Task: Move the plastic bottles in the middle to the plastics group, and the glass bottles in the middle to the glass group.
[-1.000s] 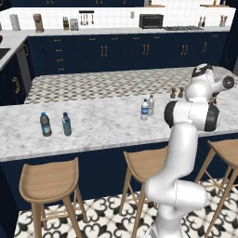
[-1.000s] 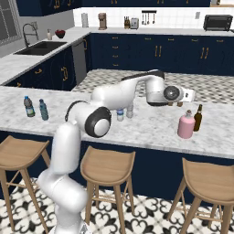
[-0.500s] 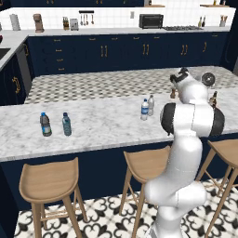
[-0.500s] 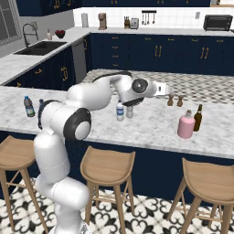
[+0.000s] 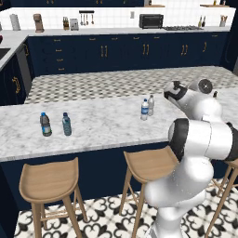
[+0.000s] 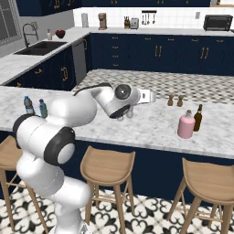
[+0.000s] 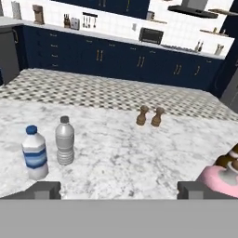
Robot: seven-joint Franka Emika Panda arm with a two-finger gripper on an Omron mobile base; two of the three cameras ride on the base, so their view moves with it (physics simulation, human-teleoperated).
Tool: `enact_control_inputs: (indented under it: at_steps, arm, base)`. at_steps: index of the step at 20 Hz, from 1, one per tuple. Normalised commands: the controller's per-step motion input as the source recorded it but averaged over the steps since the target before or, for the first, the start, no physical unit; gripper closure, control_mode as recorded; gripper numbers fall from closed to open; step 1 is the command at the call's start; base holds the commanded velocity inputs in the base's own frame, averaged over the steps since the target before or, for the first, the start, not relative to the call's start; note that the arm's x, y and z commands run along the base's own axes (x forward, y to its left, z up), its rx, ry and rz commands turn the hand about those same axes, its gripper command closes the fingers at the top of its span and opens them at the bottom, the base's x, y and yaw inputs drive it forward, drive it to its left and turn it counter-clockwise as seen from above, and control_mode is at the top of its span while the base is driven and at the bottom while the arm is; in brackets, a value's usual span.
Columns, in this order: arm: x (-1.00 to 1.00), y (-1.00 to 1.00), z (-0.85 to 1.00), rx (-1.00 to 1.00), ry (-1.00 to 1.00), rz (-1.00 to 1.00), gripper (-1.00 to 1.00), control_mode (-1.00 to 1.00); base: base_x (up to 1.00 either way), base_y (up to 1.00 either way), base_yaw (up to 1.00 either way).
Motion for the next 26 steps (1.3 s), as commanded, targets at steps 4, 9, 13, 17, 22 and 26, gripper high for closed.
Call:
enact_control_inputs:
  at_steps: [4, 9, 13, 17, 22, 26]
  arm:
    - [0.0, 0.12, 1.0, 0.06, 0.17, 0.04, -1.0, -1.0]
    - [-0.08, 0.46, 0.17, 0.01, 0.34, 0.0, -1.0, -1.0]
    - [-0.27, 0.75, -0.67, 0.03, 0.06, 0.0, -1.0, -1.0]
    - [0.0, 0.97, -0.88, 0.07, 0.0, 0.0, -1.0, -1.0]
    - [0.71, 0.66, -0.13, 0.18, 0.06, -0.09, -1.0, -1.0]
    - [0.54, 0.37, 0.04, 0.12, 0.12, -0.2, -1.0, -1.0]
  base:
    - [0.0, 0.0, 0.0]
    - [0.0, 0.0, 0.0]
    - [0.0, 0.0, 0.0]
    - [0.0, 0.0, 0.0]
    - [0.0, 0.0, 0.0]
    - [0.0, 0.0, 0.0]
